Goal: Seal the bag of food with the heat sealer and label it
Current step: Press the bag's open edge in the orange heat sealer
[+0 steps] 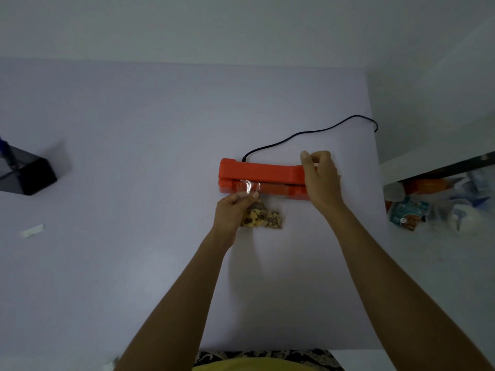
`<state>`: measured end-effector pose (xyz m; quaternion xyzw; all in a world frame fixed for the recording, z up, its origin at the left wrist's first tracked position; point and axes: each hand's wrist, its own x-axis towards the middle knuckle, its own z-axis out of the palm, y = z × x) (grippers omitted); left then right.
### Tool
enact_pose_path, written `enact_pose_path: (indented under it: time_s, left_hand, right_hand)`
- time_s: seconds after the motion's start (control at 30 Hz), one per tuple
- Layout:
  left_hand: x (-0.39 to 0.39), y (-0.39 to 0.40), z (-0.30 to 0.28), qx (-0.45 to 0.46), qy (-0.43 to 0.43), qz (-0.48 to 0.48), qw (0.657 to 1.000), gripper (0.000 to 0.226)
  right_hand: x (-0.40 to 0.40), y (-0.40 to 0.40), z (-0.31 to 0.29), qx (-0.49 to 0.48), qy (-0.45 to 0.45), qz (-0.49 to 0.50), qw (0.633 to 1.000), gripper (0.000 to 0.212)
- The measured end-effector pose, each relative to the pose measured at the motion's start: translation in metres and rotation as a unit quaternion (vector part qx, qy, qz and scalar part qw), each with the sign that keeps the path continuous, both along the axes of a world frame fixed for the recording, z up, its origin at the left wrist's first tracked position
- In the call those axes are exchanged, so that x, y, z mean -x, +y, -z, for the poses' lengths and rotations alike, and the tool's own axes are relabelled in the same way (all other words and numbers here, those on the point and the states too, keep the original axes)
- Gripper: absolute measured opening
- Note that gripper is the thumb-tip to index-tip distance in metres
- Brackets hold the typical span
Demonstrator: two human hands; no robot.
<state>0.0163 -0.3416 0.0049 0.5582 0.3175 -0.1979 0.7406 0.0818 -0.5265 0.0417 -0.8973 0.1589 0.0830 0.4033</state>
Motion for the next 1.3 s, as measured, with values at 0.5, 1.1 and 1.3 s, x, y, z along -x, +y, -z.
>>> enact_pose_path:
  time_s: [0.5,1.1,1.3]
  left_hand:
    - [-0.001,0.001,-0.001,0.024,0.009,-0.003,1.000,0.011]
    - [-0.003,0.003,0.002,0.020,0.022,0.001,1.000,0.020]
    - [-0.004,0.003,0.002,0.027,0.026,0.000,0.999,0.020]
  right_hand:
    - [-0.003,-0.034,-0.072,0.017,-0.017,-0.228,0.973,0.054]
    - [-0.032,0.114,-0.135,-0.036,-0.134,-0.361,0.922,0.057]
    - [-0.024,0.116,-0.133,-0.101,-0.113,-0.333,0.931,0.051]
